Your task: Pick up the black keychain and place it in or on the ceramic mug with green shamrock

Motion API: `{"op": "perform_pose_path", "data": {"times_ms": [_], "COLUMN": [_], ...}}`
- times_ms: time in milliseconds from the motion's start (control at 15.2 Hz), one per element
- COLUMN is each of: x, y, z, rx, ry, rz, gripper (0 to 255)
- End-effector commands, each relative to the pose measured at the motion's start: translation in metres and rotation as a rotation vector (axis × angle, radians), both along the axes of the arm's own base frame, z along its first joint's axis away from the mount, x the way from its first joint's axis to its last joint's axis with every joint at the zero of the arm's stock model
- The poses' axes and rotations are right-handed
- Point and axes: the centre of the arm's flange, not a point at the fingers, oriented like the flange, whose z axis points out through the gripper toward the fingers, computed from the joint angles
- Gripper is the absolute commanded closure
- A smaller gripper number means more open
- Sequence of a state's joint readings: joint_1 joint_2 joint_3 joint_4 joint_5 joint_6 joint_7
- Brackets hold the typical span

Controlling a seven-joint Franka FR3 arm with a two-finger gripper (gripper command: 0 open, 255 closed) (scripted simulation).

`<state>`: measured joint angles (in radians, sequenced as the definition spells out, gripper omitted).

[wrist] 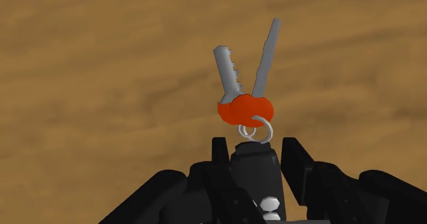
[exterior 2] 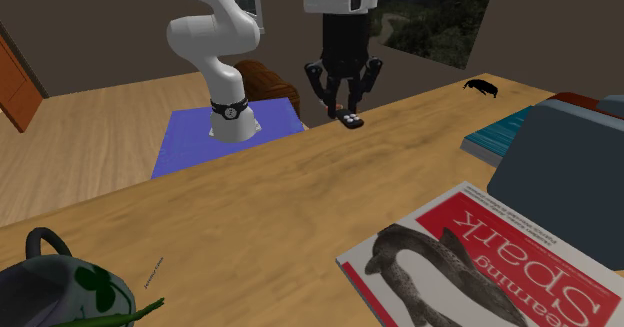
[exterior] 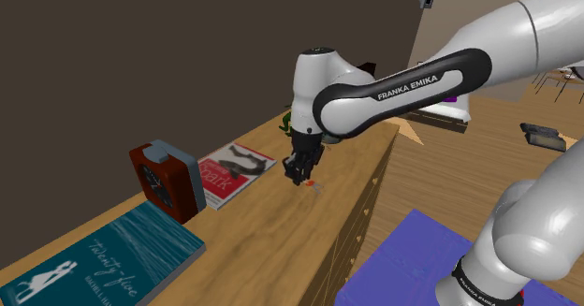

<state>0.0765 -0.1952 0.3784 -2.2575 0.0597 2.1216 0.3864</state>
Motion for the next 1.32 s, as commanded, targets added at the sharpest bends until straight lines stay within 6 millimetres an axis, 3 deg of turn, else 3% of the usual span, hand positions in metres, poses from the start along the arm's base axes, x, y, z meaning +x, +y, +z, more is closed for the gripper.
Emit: {"op": "perform_pose_path", "data": {"times_ms": [0,660,1254], "x": [0.000,0.000,0.058], "y": [0.000,0.000,-0.104], "z": [0.010,0.061,0.063], "rx": [0.000,0.000,0.000], "ry": [0.000,0.000,0.000], "rz": [0.000,0.000,0.000], "gripper": [255,255,255]}}
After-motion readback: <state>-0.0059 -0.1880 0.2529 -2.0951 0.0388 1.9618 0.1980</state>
